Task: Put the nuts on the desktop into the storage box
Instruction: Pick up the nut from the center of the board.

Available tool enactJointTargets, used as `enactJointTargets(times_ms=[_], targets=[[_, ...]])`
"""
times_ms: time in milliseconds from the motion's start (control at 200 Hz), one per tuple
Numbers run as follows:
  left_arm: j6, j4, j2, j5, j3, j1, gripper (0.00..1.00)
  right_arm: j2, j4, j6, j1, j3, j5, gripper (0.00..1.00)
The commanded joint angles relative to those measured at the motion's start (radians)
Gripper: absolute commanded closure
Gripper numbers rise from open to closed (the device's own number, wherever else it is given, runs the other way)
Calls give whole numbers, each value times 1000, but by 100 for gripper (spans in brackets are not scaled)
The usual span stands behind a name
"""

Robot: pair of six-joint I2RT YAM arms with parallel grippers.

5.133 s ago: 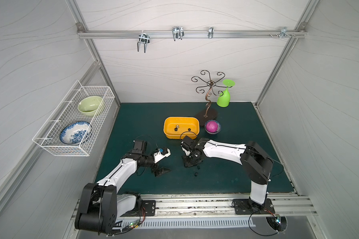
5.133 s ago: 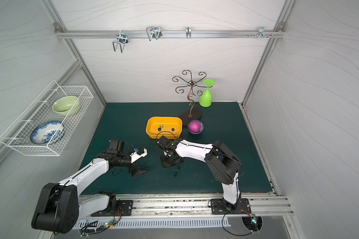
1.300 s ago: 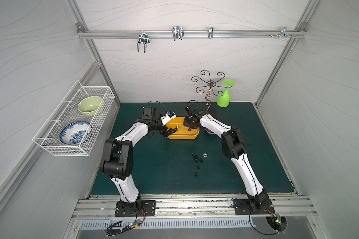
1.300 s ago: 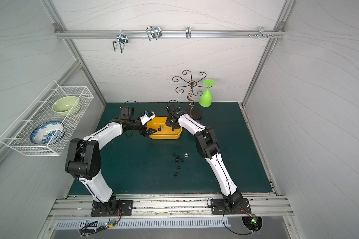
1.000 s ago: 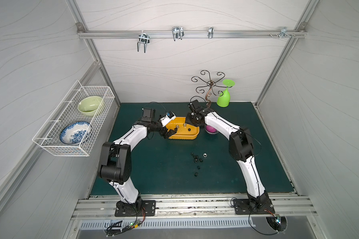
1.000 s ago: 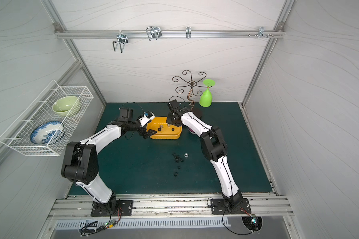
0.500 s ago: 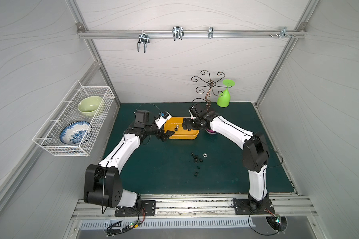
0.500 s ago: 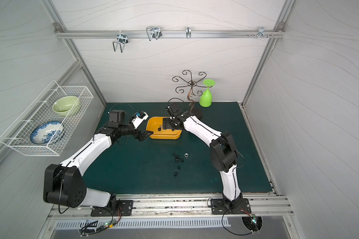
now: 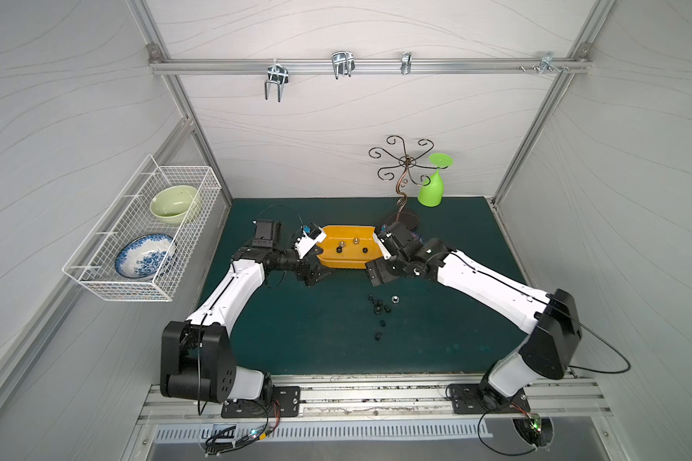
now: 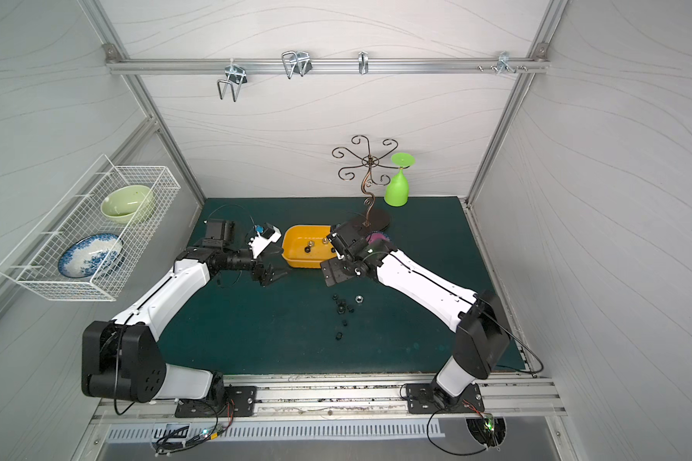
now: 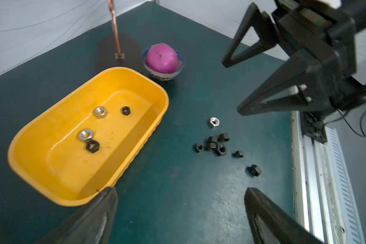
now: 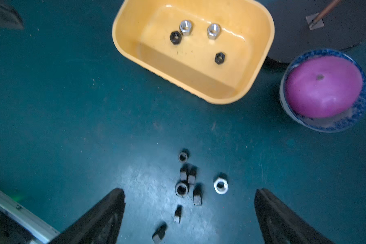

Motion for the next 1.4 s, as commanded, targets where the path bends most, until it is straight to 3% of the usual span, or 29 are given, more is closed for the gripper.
enactJointTargets(times_ms=[0,185,330,550,660,906,1141,1396], targets=[[153,-93,-13,65,18,-28,1,-66,-113,-32,0,-32,41,1],[170,-74,1,93,-30,-106,1,-164,-168,5,-13,-101,99,1],[202,-35,38,59,-81,-191,1,-227,-128,28,-92,-195,-118,1],[217,-8,96,-36,-97,-286,1,-244,-146,86,-88,-262,-72,2],[252,-32,104,-50,-94,-307,1,-226,-157,126,-78,-281,-132,4],[381,-157,103,-50,-76,-309,1,-152,-164,178,36,-275,-173,4],[433,-229,70,-51,-89,-271,2,-110,-112,80,98,-298,-233,5],[457,-266,-16,-36,-128,-146,1,-105,45,-46,103,-394,-378,11]])
